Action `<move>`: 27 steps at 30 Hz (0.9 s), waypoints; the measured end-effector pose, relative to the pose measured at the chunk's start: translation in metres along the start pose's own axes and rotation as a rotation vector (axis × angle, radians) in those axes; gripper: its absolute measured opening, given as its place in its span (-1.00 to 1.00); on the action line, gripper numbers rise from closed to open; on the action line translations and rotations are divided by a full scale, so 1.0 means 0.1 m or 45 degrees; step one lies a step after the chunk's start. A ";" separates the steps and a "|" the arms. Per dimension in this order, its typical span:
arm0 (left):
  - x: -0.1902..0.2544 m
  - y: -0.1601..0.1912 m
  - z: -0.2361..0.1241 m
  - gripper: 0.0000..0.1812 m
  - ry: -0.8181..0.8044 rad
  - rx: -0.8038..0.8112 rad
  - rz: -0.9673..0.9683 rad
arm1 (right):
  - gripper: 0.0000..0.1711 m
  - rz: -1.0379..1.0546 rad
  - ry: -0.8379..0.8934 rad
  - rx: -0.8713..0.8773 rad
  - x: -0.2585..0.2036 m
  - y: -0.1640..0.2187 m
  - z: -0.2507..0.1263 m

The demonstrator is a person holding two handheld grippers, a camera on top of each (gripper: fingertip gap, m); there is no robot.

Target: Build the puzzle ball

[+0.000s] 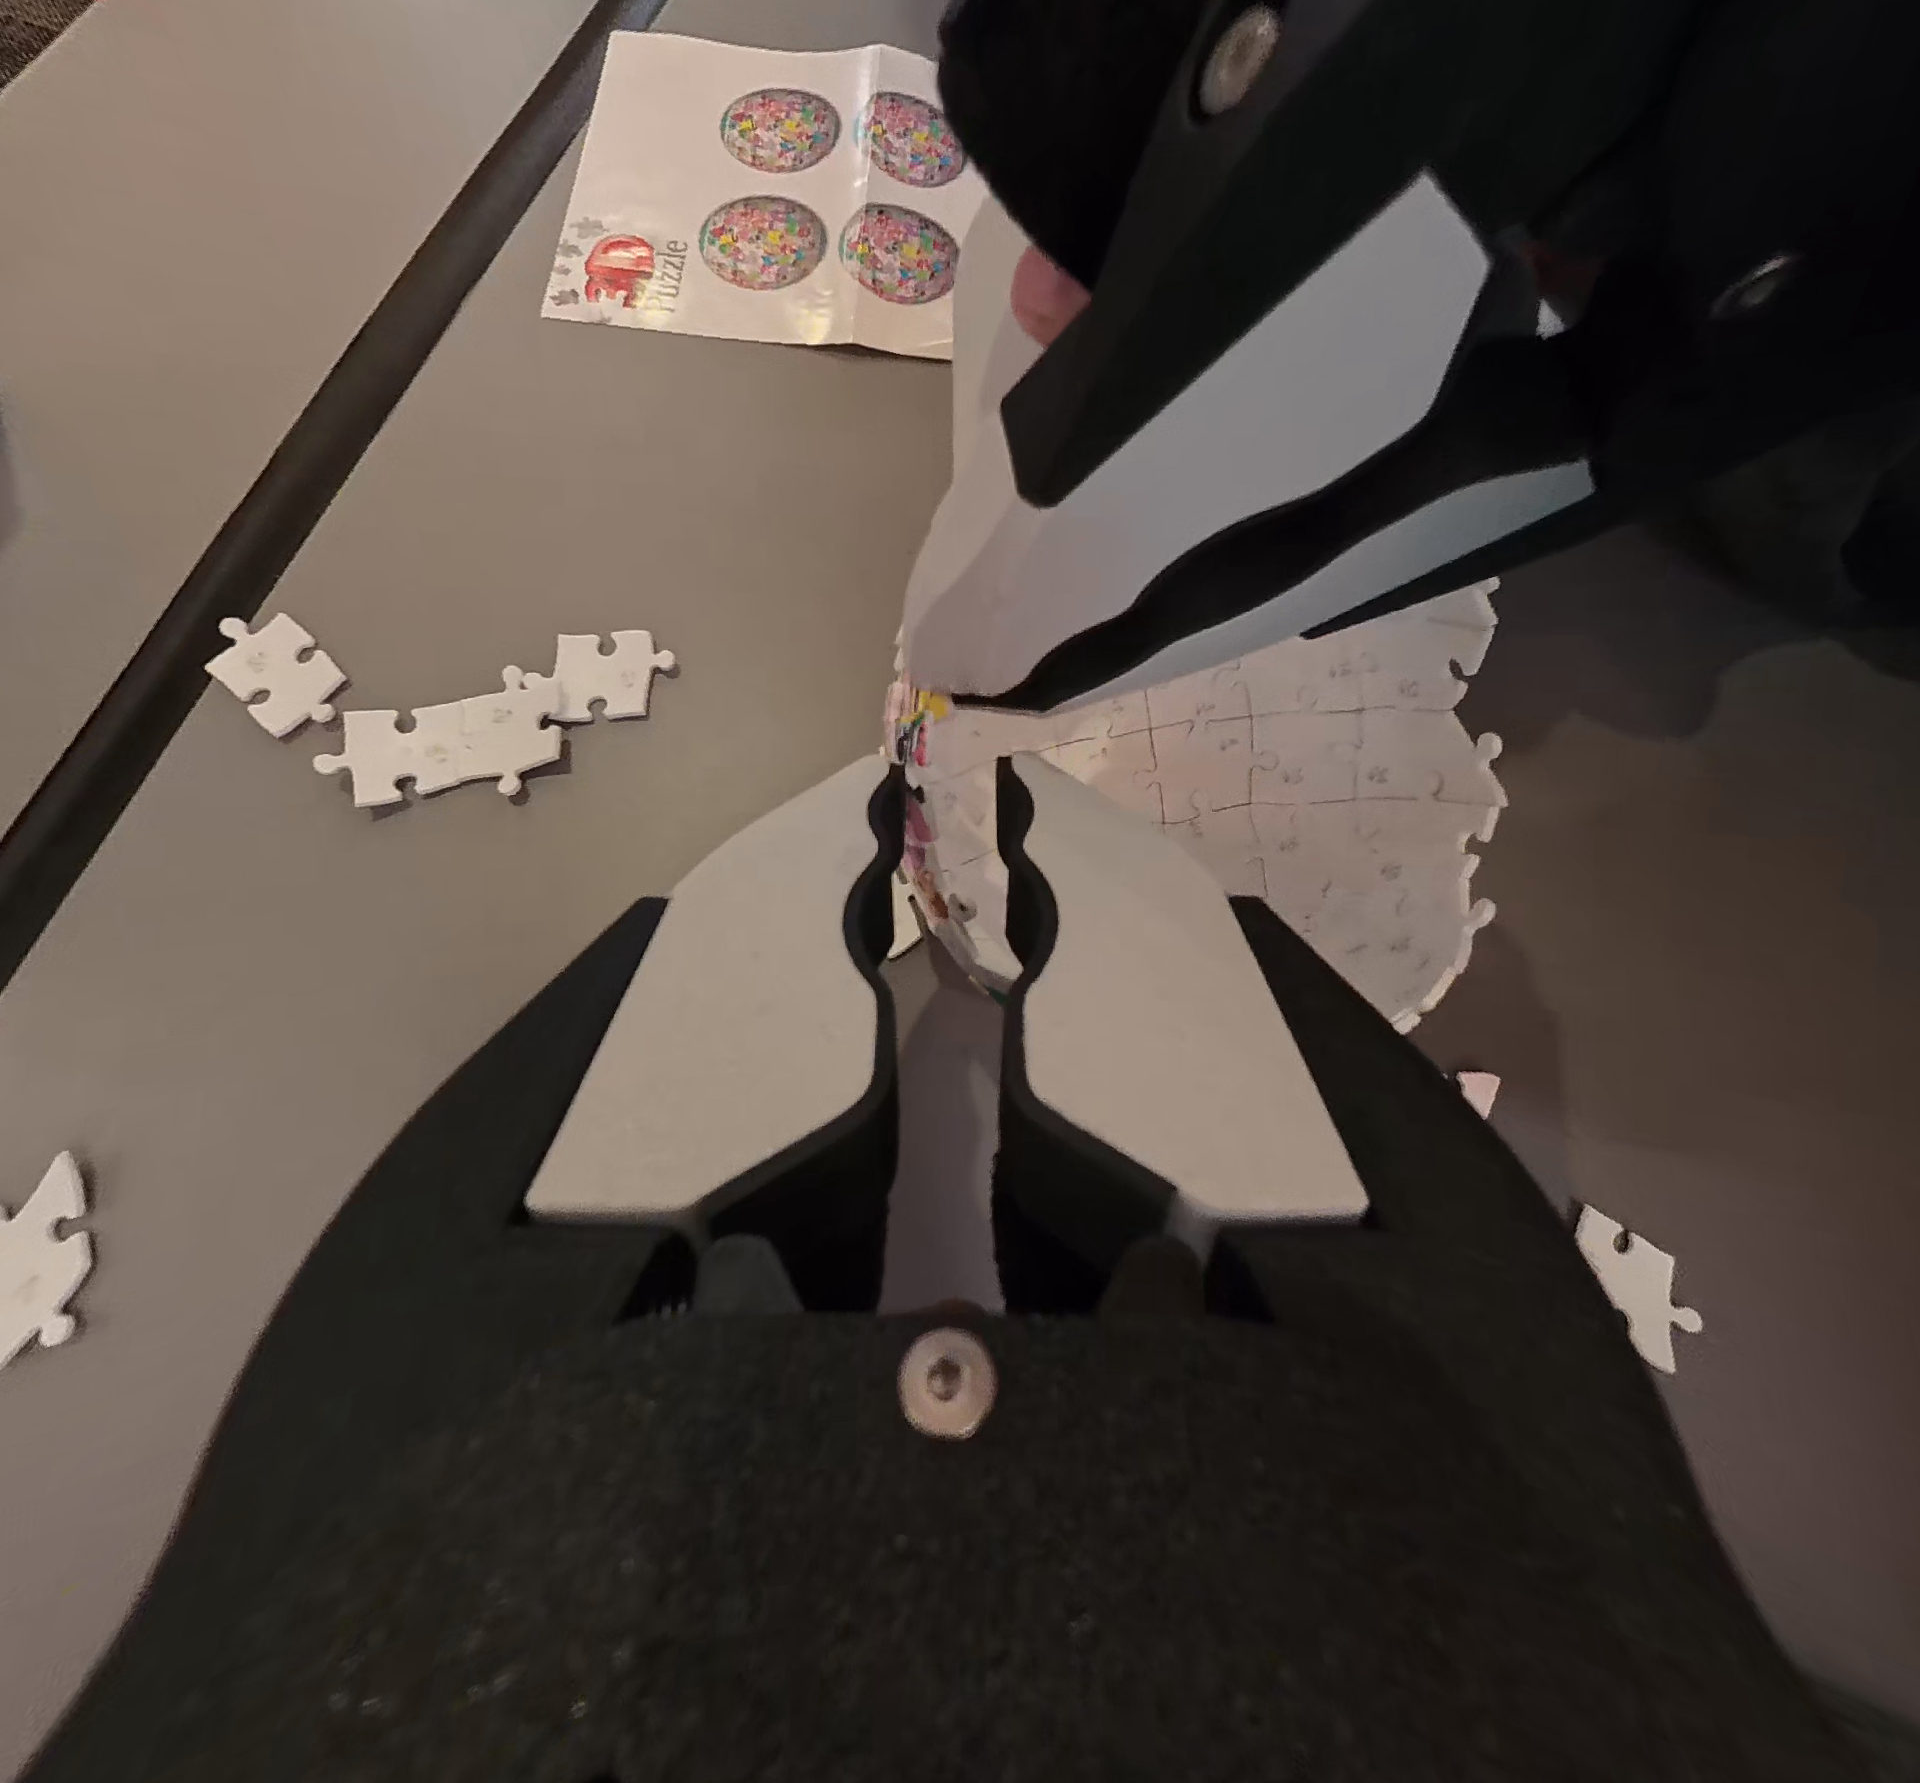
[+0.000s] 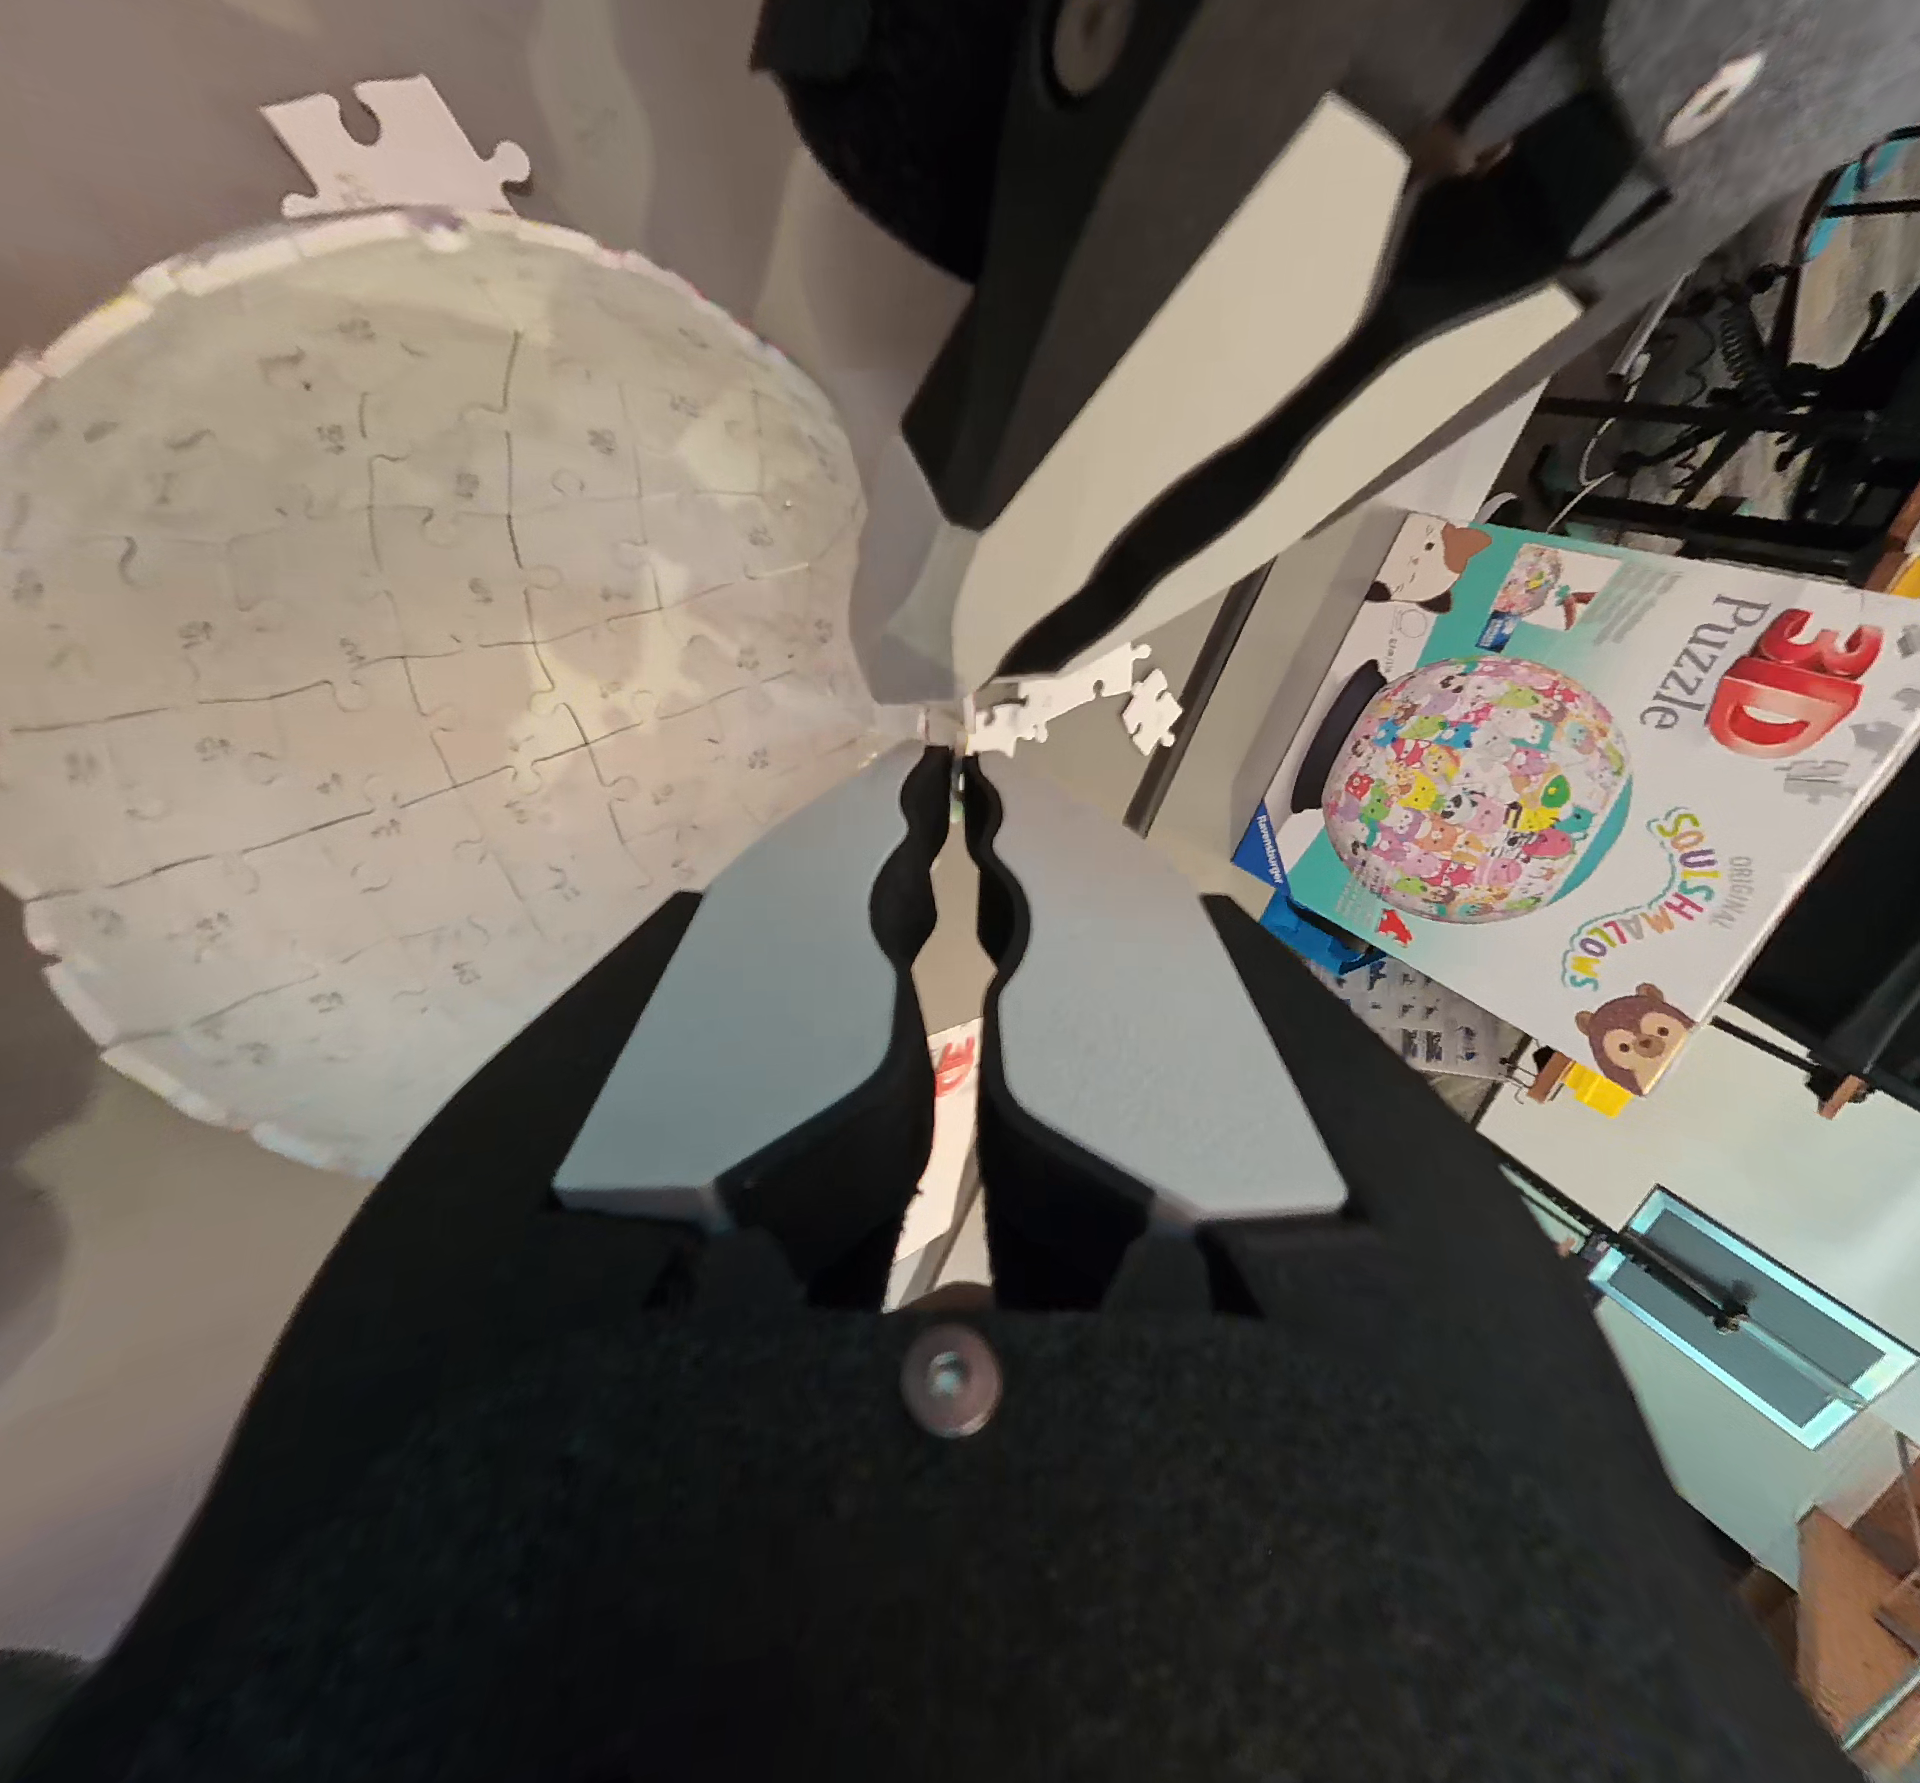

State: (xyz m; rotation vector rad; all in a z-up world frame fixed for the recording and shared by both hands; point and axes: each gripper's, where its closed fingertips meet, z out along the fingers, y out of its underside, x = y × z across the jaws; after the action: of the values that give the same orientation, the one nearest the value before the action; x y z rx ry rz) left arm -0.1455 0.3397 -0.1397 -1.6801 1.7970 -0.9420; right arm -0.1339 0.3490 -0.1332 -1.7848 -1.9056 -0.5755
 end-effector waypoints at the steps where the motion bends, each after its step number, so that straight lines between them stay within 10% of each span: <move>1: 0.00 0.00 0.00 -0.83 -0.001 -0.002 0.005 | -0.97 -0.001 -0.004 -0.004 -0.01 0.01 0.00; 27: -0.09 -0.14 0.10 -0.77 -0.017 -0.061 0.094 | -0.97 0.005 0.019 -0.084 0.06 0.16 0.01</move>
State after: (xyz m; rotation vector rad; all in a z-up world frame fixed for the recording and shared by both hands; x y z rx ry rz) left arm -0.1281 0.3472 -0.1360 -1.6331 1.8730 -0.8602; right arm -0.1181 0.3559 -0.1307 -1.8194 -1.8927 -0.6555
